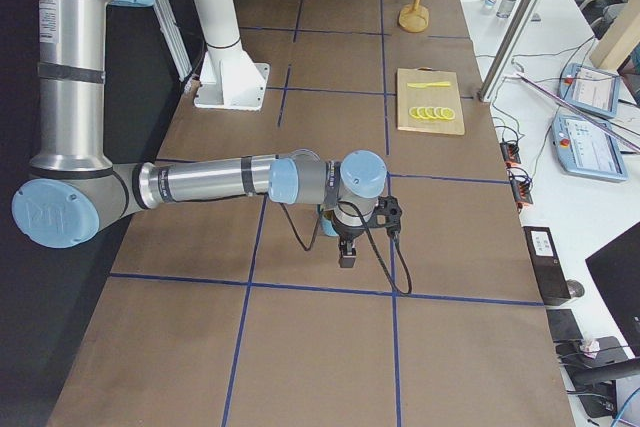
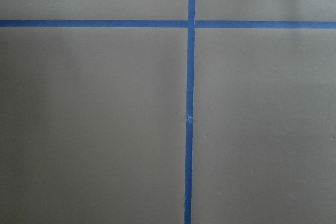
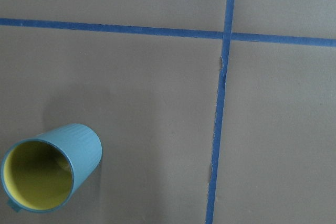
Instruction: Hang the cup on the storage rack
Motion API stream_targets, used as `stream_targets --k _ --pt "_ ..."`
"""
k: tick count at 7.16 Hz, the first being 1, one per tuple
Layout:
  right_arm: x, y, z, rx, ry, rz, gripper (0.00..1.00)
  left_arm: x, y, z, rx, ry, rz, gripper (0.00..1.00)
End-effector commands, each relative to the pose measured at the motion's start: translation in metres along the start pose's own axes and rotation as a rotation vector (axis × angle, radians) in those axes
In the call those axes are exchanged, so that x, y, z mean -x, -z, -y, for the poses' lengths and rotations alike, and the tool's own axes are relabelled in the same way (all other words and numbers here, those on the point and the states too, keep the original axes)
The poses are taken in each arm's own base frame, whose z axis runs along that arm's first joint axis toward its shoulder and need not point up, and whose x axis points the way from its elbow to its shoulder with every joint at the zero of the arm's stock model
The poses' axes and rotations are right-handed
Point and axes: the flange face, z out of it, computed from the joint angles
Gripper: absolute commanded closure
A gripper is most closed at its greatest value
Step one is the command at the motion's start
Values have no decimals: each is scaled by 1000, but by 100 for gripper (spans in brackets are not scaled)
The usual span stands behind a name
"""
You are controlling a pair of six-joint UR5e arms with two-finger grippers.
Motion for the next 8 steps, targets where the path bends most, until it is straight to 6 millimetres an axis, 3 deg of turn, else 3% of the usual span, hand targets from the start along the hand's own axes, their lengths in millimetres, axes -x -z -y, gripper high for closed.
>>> stream_targets --k 1,2,4,5,8 --pt "0 -2 -2 5 -1 3 0 0 -1 0 3 1 0 0" --pt "3 -3 -1 6 0 23 0 0 -1 0 3 1 0 0" --pt "38 -40 6 57 108 30 0 0 -1 -1 5 3 0 0" --pt "38 -46 6 33 129 33 0 0 -1 -1 5 4 0 0" --pt "99 -80 16 -29 28 15 1 0 -2 -1 6 2 0 0"
